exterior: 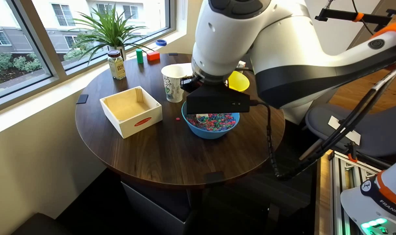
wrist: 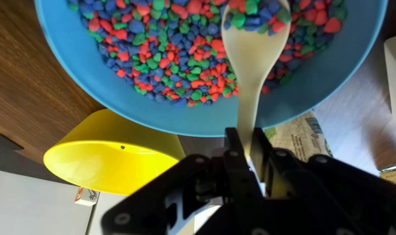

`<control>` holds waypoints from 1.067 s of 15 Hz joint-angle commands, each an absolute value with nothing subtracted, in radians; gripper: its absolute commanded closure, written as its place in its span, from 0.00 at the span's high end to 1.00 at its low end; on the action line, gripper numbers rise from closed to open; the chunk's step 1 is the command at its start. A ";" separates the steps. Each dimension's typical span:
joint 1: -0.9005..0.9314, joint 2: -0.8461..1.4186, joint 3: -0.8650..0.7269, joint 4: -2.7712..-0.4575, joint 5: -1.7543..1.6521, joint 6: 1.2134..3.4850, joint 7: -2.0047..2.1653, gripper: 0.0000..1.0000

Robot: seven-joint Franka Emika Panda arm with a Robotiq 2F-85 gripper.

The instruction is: Use the white spoon to place cereal from the blue bowl into the yellow bowl and coffee cup.

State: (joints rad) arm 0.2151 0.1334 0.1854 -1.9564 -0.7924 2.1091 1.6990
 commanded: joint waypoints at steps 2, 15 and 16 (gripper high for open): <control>0.203 0.047 0.171 -2.016 -0.735 2.134 1.635 0.03; 0.125 -0.154 0.134 -2.129 -0.663 2.124 1.559 0.03; 0.115 -0.171 0.131 -2.135 -0.672 2.127 1.562 0.03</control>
